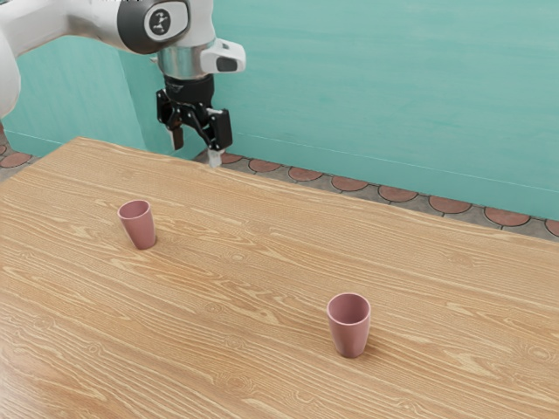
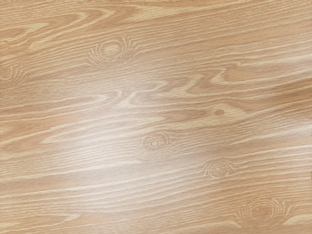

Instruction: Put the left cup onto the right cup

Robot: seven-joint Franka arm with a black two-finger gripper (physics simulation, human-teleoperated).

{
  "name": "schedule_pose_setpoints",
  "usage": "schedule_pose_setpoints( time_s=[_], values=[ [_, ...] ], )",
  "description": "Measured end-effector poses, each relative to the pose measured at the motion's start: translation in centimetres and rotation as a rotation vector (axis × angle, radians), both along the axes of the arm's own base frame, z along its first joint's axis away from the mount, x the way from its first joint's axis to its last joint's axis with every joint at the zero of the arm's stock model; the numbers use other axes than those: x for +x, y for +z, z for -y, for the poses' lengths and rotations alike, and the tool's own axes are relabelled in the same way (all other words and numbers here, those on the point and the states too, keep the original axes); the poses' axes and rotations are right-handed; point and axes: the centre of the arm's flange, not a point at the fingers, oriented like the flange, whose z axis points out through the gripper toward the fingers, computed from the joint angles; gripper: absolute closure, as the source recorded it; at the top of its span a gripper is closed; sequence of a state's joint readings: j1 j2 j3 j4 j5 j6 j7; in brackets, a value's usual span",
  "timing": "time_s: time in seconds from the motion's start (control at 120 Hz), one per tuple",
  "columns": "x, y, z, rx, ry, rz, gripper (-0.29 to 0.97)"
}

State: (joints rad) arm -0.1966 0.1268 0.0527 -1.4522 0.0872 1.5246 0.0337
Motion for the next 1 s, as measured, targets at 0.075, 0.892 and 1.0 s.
schedule_pose_setpoints(
  time_s=[0.075, 0.892, 1.0],
  values=[
    [0.1, -0.1, 0.2, -0.004, -0.003, 0.010, 0.00],
    [1.3, -13.0, -7.8, -0.013, 0.160, -0.101, 0.00],
    [2.9, -12.7, -9.2, -0.011, 0.183, -0.071, 0.00]
  ],
)
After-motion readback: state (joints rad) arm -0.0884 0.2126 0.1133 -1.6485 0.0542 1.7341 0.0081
